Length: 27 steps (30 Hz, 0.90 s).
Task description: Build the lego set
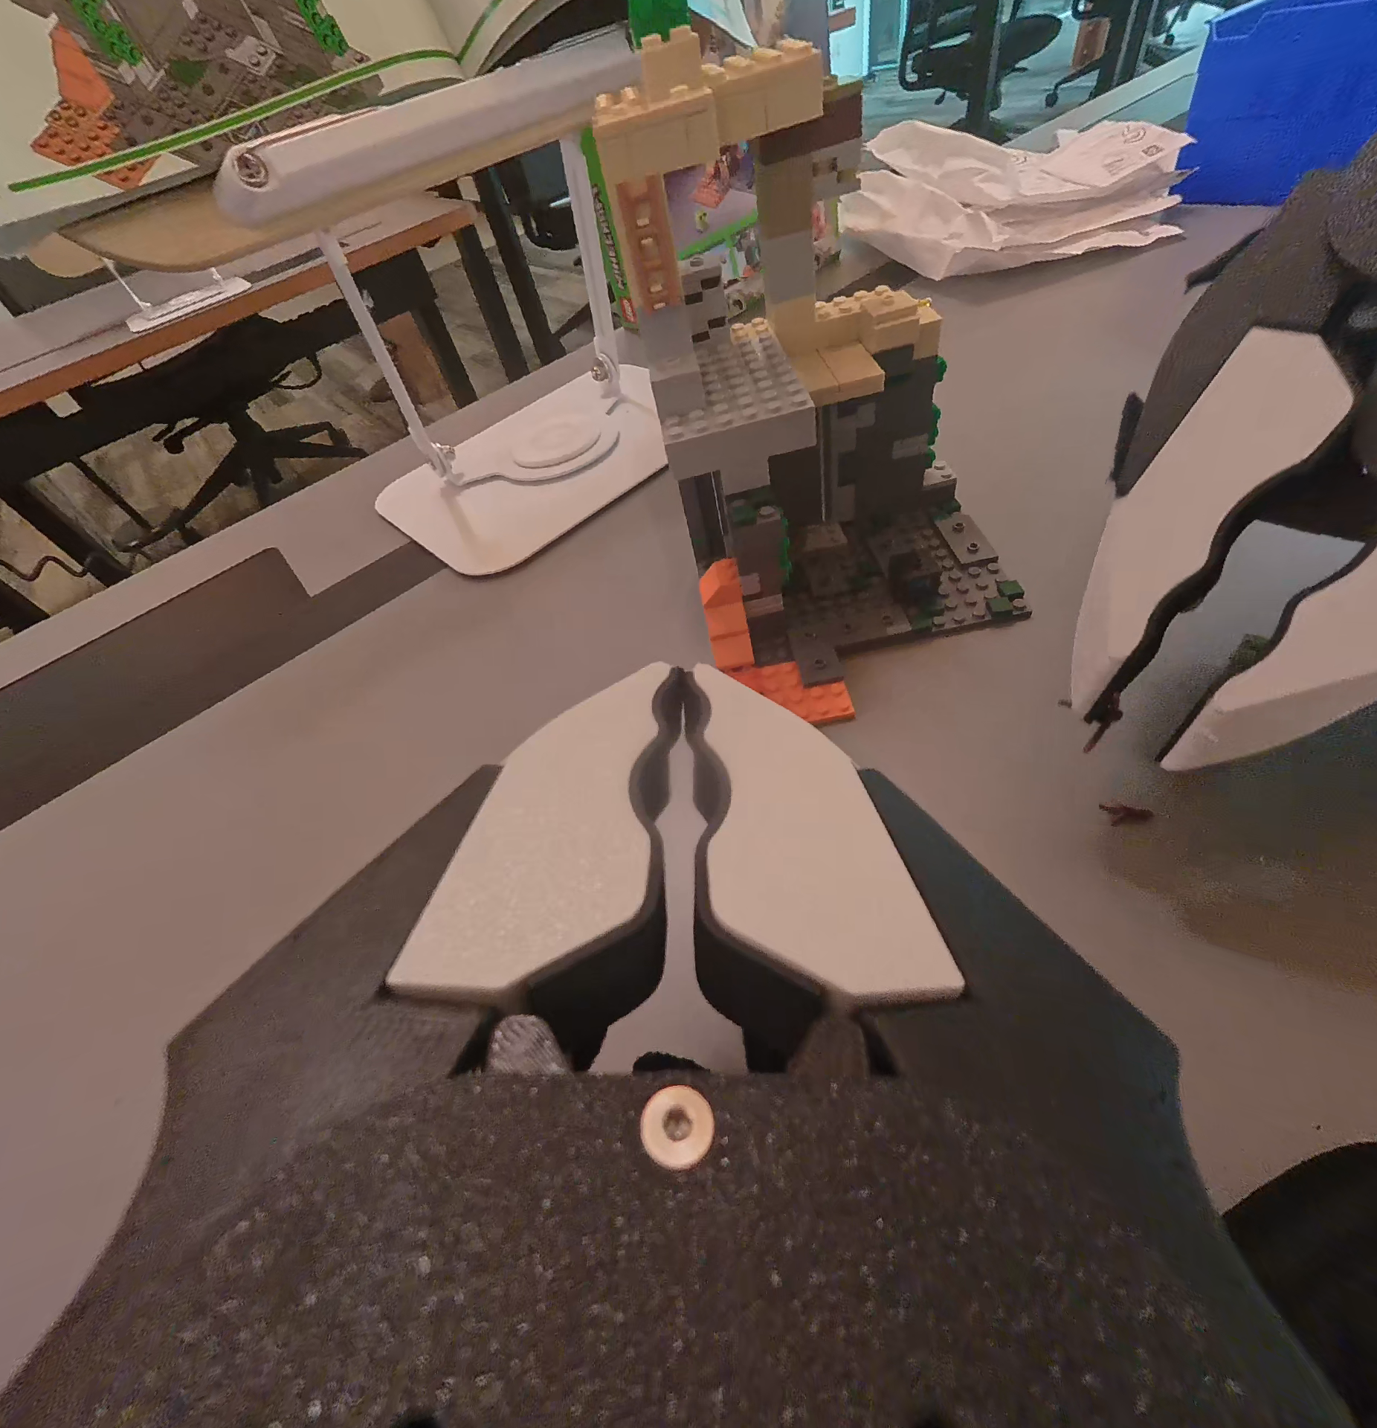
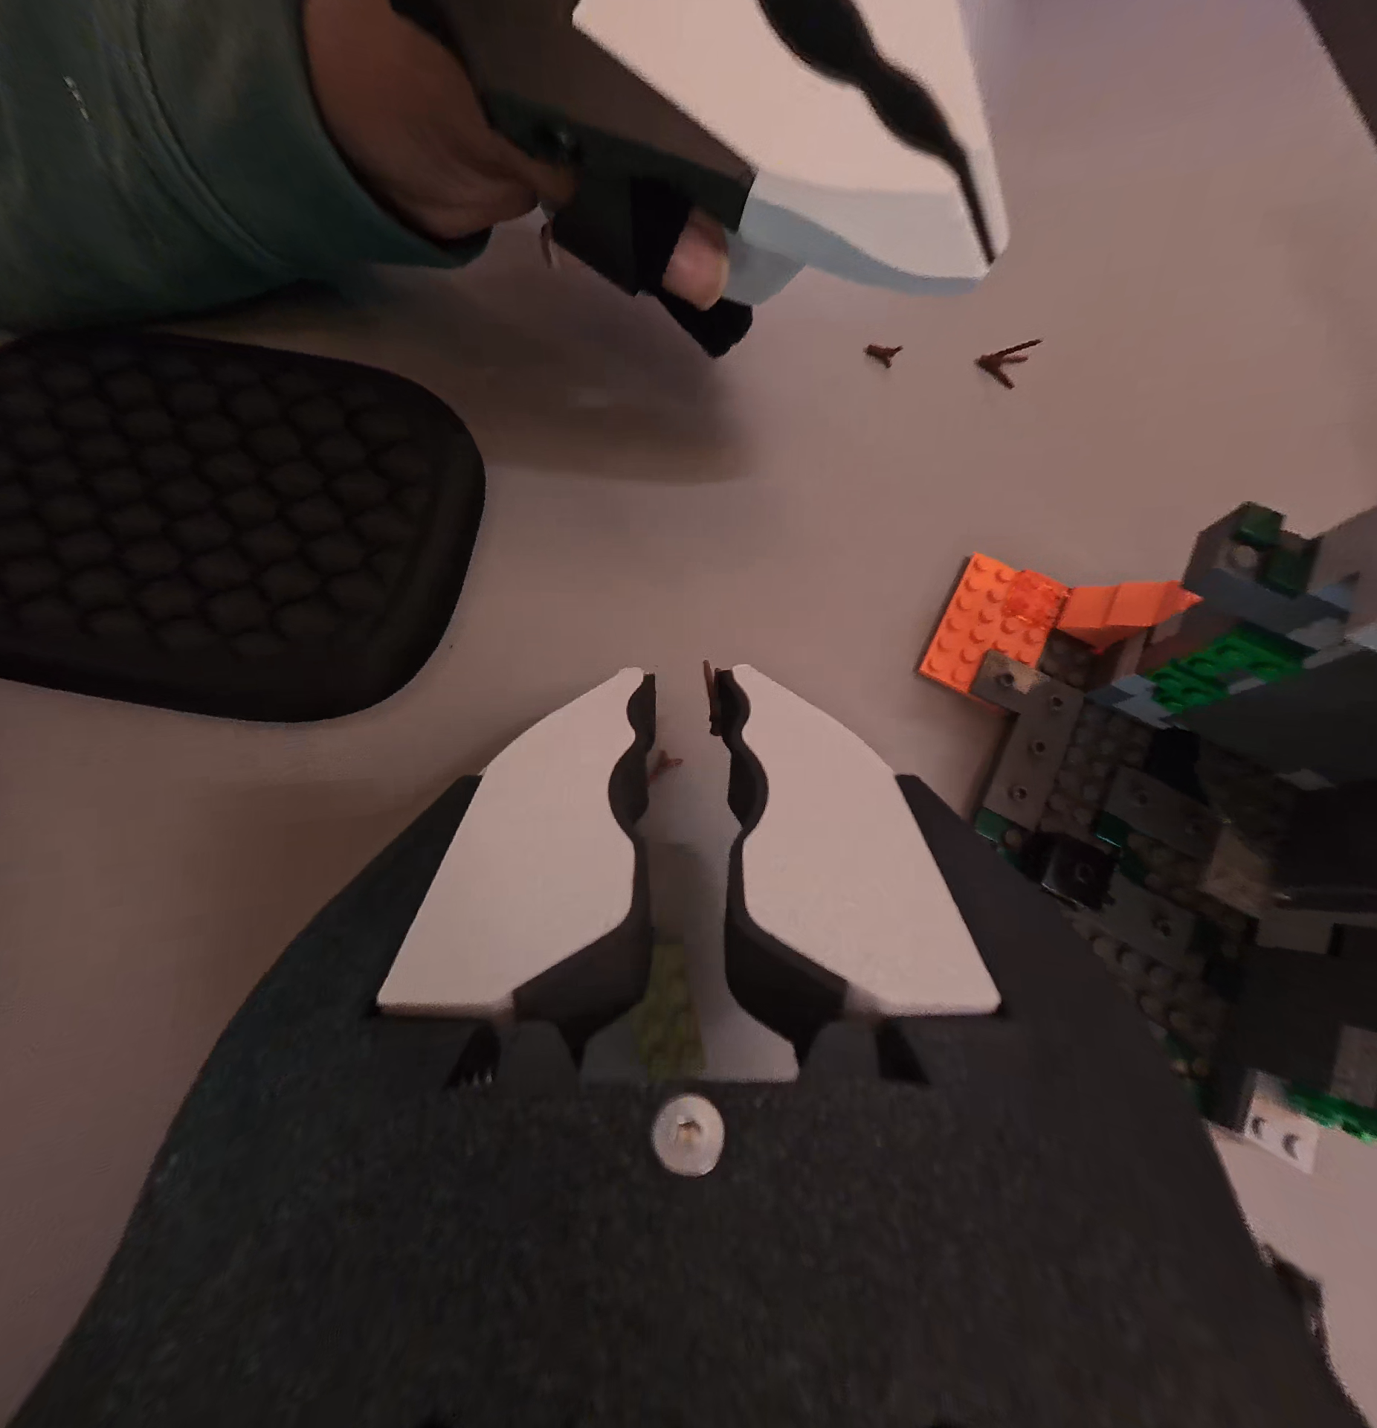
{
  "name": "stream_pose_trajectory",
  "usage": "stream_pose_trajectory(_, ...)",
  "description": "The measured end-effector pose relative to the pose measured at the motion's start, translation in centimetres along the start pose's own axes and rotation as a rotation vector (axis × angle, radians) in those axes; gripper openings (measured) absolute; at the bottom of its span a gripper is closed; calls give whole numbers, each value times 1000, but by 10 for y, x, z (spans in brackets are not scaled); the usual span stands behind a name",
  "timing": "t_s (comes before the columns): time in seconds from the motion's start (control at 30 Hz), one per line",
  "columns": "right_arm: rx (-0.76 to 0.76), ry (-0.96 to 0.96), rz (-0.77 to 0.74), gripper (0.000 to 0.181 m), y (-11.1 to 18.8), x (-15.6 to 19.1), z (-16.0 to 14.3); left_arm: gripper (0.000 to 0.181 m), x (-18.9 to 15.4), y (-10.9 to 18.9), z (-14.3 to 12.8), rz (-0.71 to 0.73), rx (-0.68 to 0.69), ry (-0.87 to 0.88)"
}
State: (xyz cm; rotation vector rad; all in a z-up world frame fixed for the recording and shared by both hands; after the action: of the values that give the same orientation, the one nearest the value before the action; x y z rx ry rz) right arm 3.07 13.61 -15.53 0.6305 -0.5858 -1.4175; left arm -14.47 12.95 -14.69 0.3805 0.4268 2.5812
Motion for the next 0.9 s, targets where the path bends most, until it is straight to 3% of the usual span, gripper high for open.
stream_pose_trajectory(0.3, -221, -43, -133, 16, 38, -3, -16, 0, -17, -6, -2, -56, -1, -43)
stream_pose_trajectory(0.5, -276, -83, -153, 16, 55, -11, -32, 0, -31, -11, -4, -72, 17, -118)
stream_pose_trajectory(0.7, -216, -57, -138, 16, 57, -14, -44, 0, -37, -13, -6, -82, 24, -164)
stream_pose_trajectory(0.9, -40, 17, -75, 23, 48, -13, -63, 0, -37, -13, -6, -81, 19, -177)
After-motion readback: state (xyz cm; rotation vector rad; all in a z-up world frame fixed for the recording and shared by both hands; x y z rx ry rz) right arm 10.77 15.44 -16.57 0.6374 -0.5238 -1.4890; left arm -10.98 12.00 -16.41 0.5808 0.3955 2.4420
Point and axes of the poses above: each gripper's, where its closed fingertips meet, y back along the fingers, z out of its top, x = y × z across the jaws, the point moved 8 cm from there along y, back along the fingers, and after that the axes turned 4 degrees about x, right-handed, at the moved point
